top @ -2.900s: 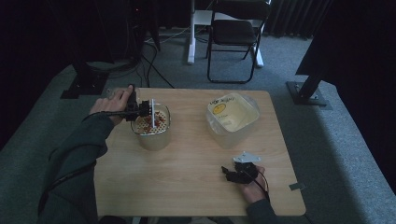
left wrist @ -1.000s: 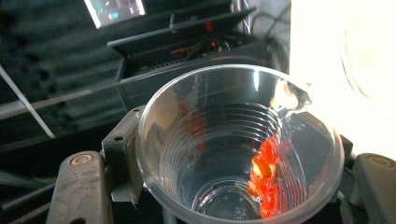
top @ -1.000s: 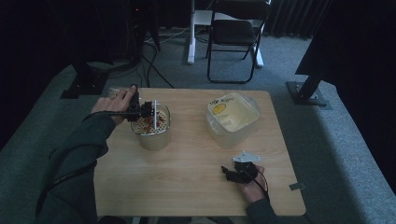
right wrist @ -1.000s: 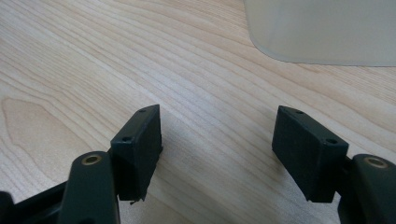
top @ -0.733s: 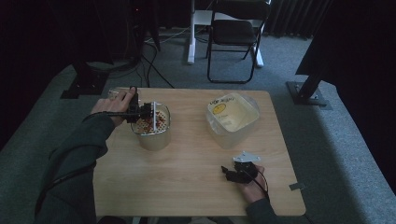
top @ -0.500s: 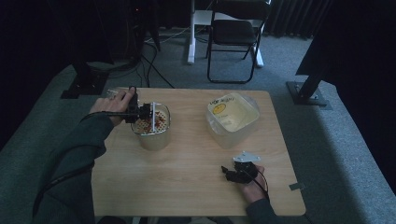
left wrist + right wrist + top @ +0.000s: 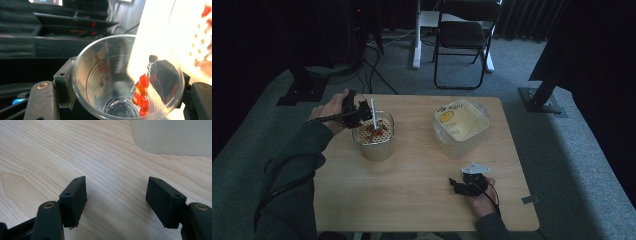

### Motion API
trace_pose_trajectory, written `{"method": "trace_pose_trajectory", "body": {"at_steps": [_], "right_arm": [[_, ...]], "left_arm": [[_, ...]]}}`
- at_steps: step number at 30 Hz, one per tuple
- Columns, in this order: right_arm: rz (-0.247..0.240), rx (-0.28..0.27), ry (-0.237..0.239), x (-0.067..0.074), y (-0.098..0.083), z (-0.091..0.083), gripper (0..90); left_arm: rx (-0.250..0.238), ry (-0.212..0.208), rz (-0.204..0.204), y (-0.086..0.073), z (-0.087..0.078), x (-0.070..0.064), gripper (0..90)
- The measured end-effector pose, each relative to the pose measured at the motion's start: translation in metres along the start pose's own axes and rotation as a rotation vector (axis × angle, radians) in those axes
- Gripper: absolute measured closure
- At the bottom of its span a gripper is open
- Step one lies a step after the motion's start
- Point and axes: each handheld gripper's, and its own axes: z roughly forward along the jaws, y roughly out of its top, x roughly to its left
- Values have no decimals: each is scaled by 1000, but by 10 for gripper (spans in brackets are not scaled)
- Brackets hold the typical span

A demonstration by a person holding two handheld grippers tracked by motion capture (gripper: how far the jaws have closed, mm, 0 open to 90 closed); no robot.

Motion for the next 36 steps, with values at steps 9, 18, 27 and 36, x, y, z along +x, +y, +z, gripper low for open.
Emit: {"method": "trace_pose_trajectory", "body": {"at_steps": [9,18,27,36], "right_arm": [[0,0,2,0,0,0,324],[-1,1,1,0,0,0,324],[-2,1,1,0,0,0,319],[-3,0,2,0,1,1,319]], "left_arm": [[-127,-222,-376,-14,0,27,290],[-217,-346,-626,-30,1,44,288],[-264,-378,-694,-28,1,48,283],[-285,-387,-717,-22,1,48,279]]}}
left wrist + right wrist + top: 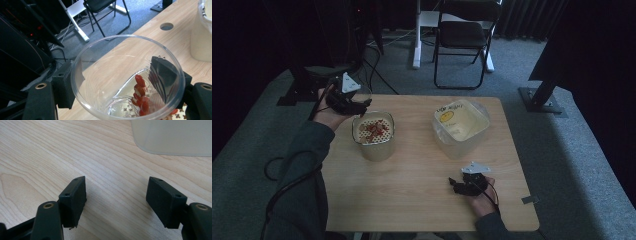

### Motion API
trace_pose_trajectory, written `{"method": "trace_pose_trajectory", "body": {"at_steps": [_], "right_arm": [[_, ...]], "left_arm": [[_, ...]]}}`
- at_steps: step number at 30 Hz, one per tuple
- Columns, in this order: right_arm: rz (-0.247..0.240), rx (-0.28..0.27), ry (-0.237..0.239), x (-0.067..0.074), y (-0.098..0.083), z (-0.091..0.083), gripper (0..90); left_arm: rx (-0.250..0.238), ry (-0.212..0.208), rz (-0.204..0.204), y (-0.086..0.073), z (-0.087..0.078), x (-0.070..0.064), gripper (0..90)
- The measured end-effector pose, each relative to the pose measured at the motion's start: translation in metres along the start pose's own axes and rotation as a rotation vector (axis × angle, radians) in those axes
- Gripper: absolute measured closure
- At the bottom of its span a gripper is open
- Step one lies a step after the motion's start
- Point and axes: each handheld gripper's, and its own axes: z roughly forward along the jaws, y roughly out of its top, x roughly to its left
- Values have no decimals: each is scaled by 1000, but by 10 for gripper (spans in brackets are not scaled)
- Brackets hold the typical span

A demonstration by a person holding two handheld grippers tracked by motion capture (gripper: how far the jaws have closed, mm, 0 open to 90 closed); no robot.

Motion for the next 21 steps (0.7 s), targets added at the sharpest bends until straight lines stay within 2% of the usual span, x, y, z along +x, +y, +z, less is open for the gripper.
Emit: {"method": "trace_pose_trajectory", "body": {"at_steps": [5,9,13,21], "right_arm": [[0,0,0,0,0,0,319],[-1,-1,-1,0,0,0,319],[-1,-1,-1,0,0,0,319],[0,-1,-1,0,0,0,320]], "left_arm": [[-1,0,-8,6,2,-2,278],[-21,-13,-29,12,4,-3,278],[-26,-7,-26,19,7,-9,278],[-56,-30,-27,36,14,-22,276]]}}
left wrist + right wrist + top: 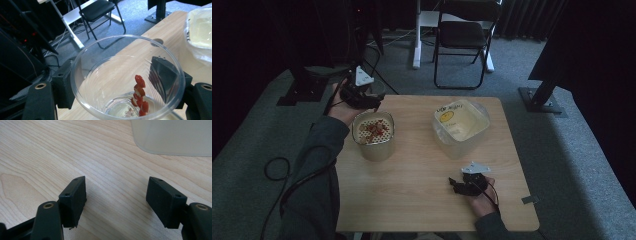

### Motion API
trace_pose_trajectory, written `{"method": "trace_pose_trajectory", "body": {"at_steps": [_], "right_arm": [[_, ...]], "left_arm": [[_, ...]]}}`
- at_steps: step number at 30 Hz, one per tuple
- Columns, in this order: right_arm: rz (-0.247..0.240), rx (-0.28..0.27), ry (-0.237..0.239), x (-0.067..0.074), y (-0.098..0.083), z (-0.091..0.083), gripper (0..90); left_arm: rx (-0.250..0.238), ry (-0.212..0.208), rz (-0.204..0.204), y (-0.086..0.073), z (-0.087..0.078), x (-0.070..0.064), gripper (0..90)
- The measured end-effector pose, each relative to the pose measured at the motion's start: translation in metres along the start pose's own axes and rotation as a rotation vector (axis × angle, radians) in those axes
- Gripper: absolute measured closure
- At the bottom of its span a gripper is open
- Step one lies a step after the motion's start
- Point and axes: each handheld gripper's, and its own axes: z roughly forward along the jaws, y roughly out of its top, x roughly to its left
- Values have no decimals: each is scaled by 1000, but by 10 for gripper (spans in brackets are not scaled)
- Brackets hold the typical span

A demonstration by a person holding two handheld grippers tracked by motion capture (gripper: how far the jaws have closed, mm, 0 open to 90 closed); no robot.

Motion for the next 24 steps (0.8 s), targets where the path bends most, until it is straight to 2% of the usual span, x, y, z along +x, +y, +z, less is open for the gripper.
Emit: {"method": "trace_pose_trajectory", "body": {"at_steps": [11,18,24], "right_arm": [[1,0,-2,0,0,0,320],[2,1,-2,0,0,0,320],[4,1,-2,1,0,0,320]], "left_arm": [[-32,-29,-18,14,12,-15,274],[-34,-38,9,20,21,-26,272],[-44,-51,-3,23,28,-31,269]]}}
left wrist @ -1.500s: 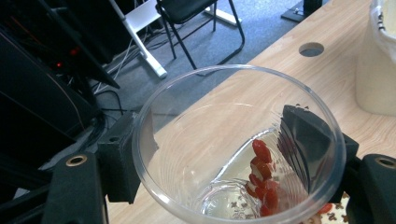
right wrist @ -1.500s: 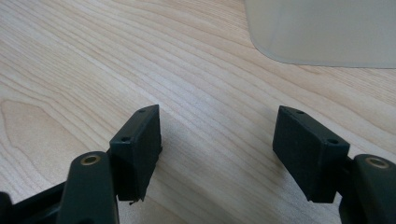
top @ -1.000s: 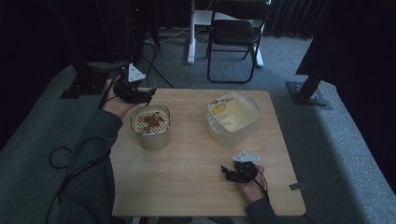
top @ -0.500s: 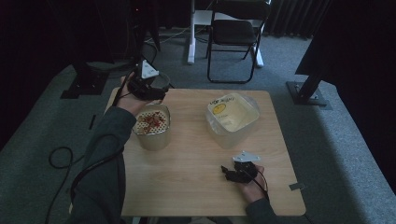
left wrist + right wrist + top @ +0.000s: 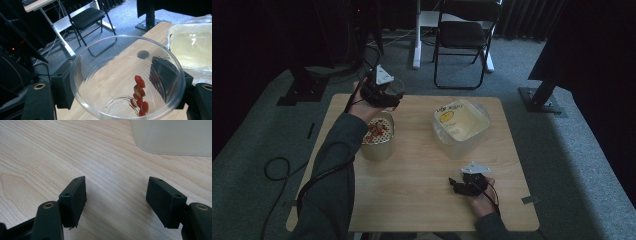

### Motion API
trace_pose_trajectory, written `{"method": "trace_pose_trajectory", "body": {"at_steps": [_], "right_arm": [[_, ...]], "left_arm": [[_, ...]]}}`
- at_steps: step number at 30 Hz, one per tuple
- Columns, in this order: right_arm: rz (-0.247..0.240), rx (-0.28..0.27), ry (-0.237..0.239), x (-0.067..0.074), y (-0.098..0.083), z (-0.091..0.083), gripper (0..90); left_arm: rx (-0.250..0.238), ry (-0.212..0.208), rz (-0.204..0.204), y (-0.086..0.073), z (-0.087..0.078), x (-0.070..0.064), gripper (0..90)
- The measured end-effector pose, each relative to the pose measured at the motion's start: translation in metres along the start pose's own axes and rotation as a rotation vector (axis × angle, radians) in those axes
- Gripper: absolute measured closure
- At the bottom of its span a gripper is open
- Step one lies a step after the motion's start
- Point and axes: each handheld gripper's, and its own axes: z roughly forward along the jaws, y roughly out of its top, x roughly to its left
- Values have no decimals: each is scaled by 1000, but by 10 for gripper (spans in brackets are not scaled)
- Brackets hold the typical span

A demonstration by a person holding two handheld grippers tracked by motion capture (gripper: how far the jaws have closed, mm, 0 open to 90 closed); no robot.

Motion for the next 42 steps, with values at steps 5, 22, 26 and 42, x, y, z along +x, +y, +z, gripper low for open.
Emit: {"method": "trace_pose_trajectory", "body": {"at_steps": [5,22,26,42], "right_arm": [[0,0,0,0,0,0,320],[-1,0,0,0,0,0,320],[0,3,-1,0,-1,-1,320],[2,1,-3,1,-1,-1,320]], "left_arm": [[-13,-14,-8,2,7,-7,269],[-45,-58,-13,22,25,-29,267],[-60,-70,-23,26,31,-35,265],[-68,-124,-12,41,53,-60,262]]}}
